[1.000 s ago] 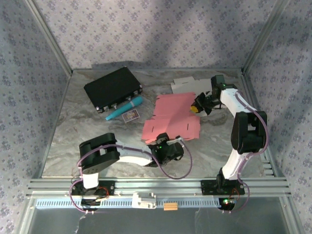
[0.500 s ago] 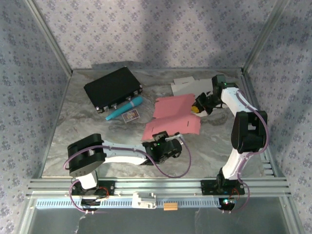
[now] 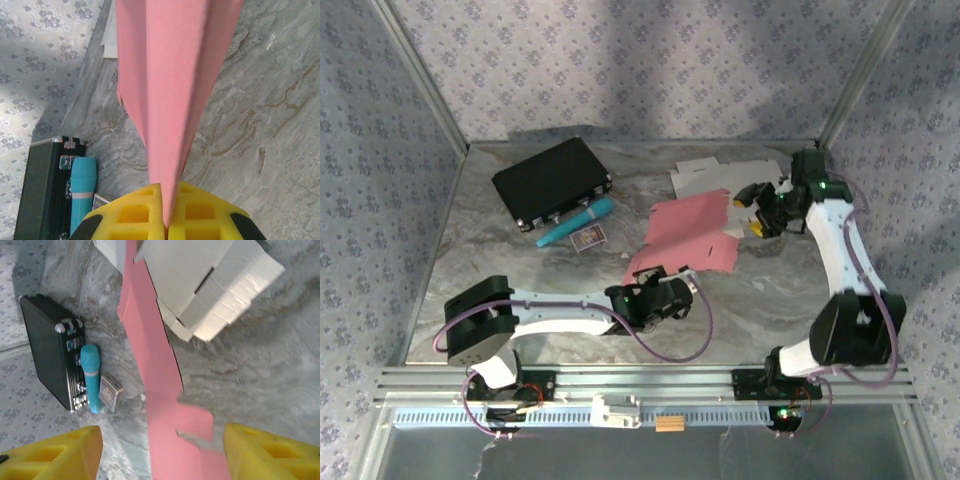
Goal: Fold the paper box
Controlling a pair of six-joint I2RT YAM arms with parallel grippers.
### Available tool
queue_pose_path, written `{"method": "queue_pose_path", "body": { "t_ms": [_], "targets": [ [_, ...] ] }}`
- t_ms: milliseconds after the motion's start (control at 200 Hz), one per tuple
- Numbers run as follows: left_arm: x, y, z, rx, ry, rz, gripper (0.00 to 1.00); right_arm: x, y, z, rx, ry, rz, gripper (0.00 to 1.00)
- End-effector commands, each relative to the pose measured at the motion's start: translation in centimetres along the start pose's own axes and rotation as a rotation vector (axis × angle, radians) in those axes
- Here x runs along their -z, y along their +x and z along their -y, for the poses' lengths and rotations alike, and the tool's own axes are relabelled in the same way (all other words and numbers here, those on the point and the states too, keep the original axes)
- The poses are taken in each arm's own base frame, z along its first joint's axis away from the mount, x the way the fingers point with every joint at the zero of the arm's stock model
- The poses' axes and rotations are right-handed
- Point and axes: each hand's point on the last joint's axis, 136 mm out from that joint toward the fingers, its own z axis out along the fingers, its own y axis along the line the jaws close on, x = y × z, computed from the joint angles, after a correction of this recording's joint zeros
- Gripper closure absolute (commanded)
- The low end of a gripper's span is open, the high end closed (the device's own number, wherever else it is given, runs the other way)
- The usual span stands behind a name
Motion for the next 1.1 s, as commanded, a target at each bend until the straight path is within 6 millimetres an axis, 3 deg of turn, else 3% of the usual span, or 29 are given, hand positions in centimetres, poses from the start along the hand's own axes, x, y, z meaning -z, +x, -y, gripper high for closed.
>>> {"method": "queue_pose_path", "body": {
  "t_ms": [0,100,230,440,555,670,849,914,1099],
  "targets": [
    [0.6,-0.9,-1.6,0.067,0.009,0.005,0.99,-0.1,3.6,2.5,-0.06,0.013,-0.049,0.31],
    [0.5,-0.8,-1.9,0.08,0.014,-0.001,0.98,-0.1,6.5,4.2,-0.077,0.012,-0.1,0.3],
    [0.6,-1.1,-2.0,0.082,0.025,0.007,0.98,-1.5,8.8,2.9,-0.083,-0.096,-0.144,0.3],
    [0.6,-1.1,-2.2,0.081,0.024,0.006,0.98,-1.6,8.2,-0.8,-0.063,-0.154,-0.094,0.36],
    [0.6,-1.0,-2.4,0.085,0.021,0.004,0.98,-1.3,8.0,-0.8,-0.056,-0.135,-0.073,0.37],
    [0.5,-0.9,-2.7,0.093,0.016,0.0,0.98,-0.6,7.8,-1.0,-0.07,-0.177,-0.038,0.31],
    [0.6,-1.1,-3.1,0.106,0.016,0.006,0.97,-1.9,9.1,-0.2,-0.088,-0.165,-0.103,0.34],
    [0.7,-1.2,-3.2,0.11,0.017,0.009,0.97,-1.9,8.9,-0.7,-0.088,-0.184,-0.094,0.43],
    [1.0,-1.4,-3.8,0.122,0.003,0.015,0.94,-1.5,8.1,-1.7,-0.105,-0.188,-0.067,0.89]
  ]
}}
